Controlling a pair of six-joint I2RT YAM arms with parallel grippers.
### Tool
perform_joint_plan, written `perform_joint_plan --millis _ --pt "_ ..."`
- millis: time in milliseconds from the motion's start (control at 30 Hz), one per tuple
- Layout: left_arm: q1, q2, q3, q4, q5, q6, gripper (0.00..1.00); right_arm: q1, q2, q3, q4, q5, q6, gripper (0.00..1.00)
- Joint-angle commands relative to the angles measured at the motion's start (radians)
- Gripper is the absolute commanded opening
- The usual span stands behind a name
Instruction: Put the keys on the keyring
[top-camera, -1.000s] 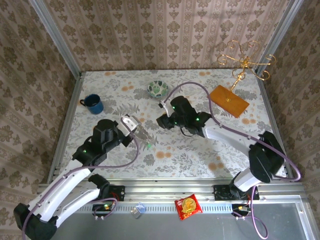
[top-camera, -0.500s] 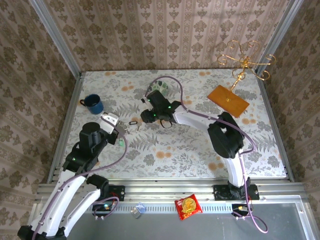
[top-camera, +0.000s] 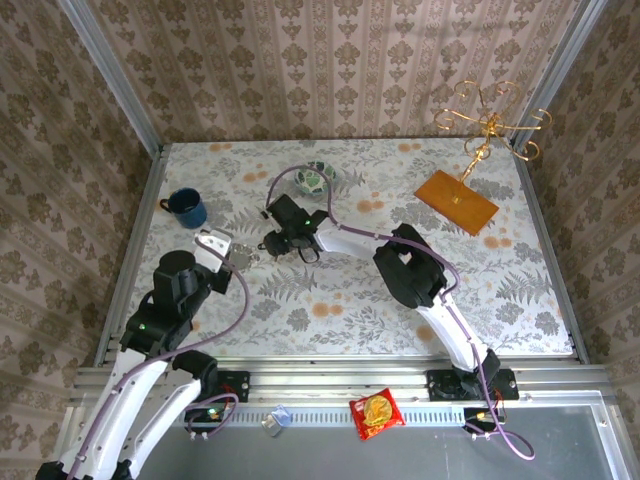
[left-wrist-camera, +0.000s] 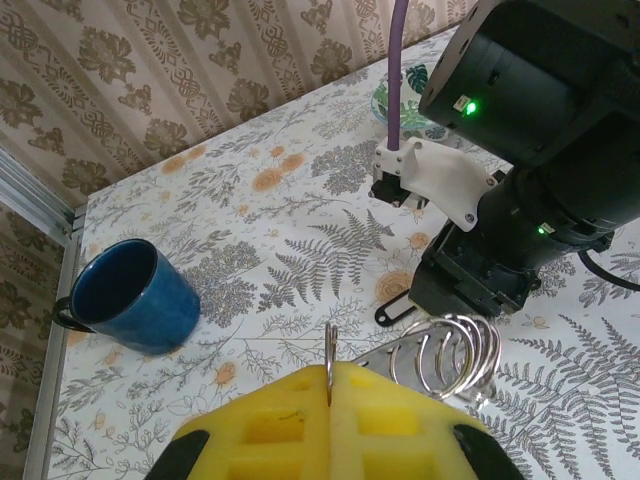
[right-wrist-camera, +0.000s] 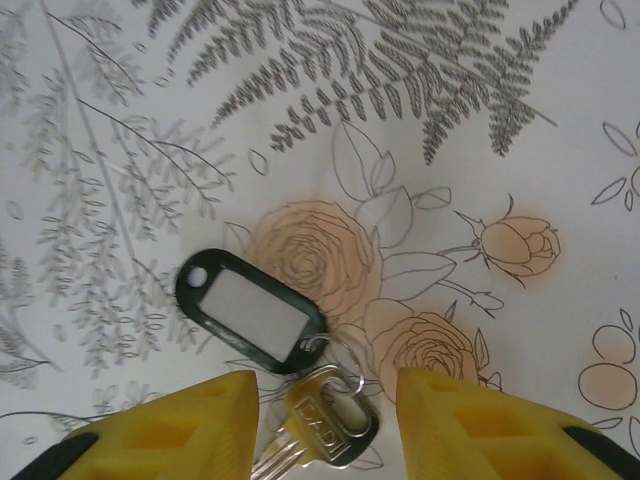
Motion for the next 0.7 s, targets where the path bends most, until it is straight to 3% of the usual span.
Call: perform_joint_plan --millis 0,400,667 --pt "0.007 -0.017 0.022 0.002 0.001 -0.021 0.00 0.008 0.033 0.050 -0.015 0.040 -0.017 0.42" --pt "0.007 -0.018 0.024 -0.004 0.002 -0.028 0.00 0.011 0.084 0.081 -0.020 0.037 -0.031 0.35" --pt "0.007 -0.017 0.023 -0.011 0.009 -0.026 0.00 0.011 0.081 0.082 -0.021 0.027 -0.026 0.16"
